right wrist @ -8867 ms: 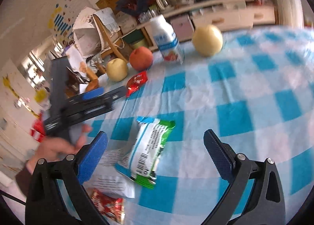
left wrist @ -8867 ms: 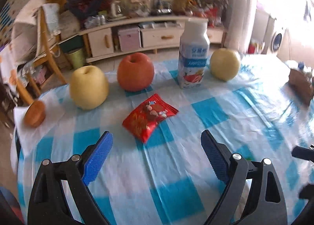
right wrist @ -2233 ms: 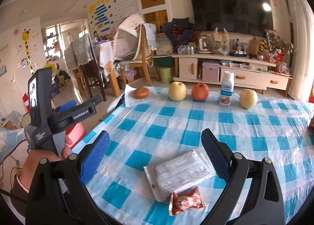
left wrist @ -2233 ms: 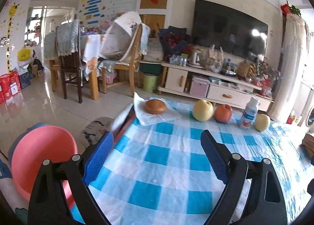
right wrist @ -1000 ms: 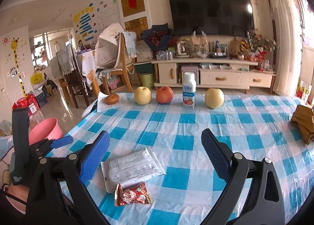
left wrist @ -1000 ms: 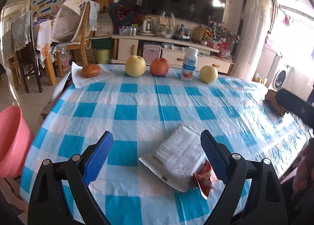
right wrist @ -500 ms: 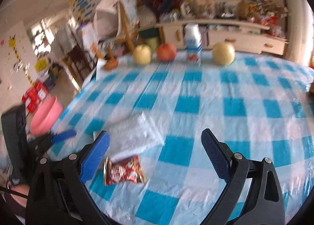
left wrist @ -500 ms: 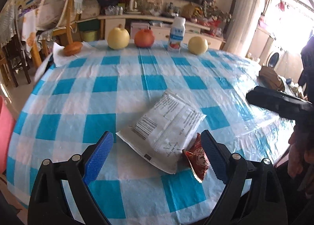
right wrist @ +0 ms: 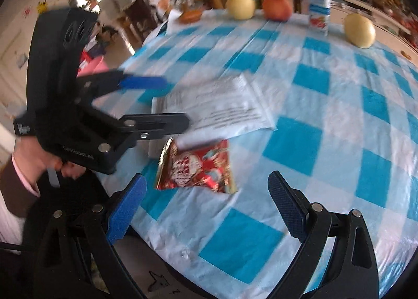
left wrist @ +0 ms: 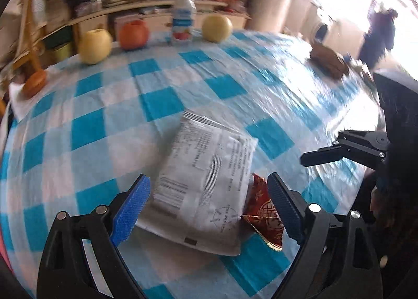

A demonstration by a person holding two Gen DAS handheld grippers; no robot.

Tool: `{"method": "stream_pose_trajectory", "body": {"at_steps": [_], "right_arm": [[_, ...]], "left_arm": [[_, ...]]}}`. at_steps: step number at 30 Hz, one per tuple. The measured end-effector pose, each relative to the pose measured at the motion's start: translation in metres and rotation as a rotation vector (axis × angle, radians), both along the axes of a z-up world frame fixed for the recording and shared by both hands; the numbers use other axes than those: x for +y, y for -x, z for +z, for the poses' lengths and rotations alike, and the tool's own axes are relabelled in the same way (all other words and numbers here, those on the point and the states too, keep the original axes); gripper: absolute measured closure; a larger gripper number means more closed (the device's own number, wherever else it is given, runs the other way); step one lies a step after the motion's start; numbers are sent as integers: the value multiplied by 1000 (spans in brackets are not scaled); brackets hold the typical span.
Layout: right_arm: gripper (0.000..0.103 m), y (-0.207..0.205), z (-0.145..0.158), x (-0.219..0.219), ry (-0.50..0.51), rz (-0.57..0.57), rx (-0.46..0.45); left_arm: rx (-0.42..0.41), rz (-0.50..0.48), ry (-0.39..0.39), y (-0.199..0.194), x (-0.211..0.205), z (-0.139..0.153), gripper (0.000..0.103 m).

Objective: Collect trash
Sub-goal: 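Grasp the white paper packet with left tool while right grasps the red candy wrapper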

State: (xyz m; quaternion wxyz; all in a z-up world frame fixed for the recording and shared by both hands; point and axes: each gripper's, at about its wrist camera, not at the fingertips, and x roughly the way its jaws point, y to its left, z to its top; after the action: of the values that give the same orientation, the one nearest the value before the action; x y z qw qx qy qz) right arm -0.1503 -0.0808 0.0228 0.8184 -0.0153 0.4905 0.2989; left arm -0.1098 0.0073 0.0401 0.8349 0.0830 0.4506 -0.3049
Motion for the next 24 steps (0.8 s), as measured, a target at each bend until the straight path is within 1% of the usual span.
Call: {"method": "stream_pose_trajectory", "body": {"at_steps": [3, 6, 13, 16, 19, 20, 21, 24], "right_arm": [[8, -1, -7, 7, 12, 26, 3], [9, -2, -13, 14, 18, 38, 1], [23, -6, -16, 21, 47, 42, -48], [29, -6, -16, 24, 89, 50, -82], [33, -5, -16, 26, 117, 55, -101], [35, -5, -16, 25, 123, 53, -105], [38, -6, -16, 25, 127, 51, -108], [40, -7, -16, 23, 120, 48, -105]], "left_arm": [[11, -39, -41, -6, -5, -7, 13], [32, -48, -49, -15, -6, -13, 13], [81, -75, -49, -25, -8, -23, 13], [72, -88, -70, -24, -12, -25, 13], [52, -98, -89, -23, -16, -26, 12], [46, -97, -91, -23, -16, -27, 12], [43, -96, -91, -23, -16, -27, 12], [32, -87, -83, -23, -15, -27, 12]]}}
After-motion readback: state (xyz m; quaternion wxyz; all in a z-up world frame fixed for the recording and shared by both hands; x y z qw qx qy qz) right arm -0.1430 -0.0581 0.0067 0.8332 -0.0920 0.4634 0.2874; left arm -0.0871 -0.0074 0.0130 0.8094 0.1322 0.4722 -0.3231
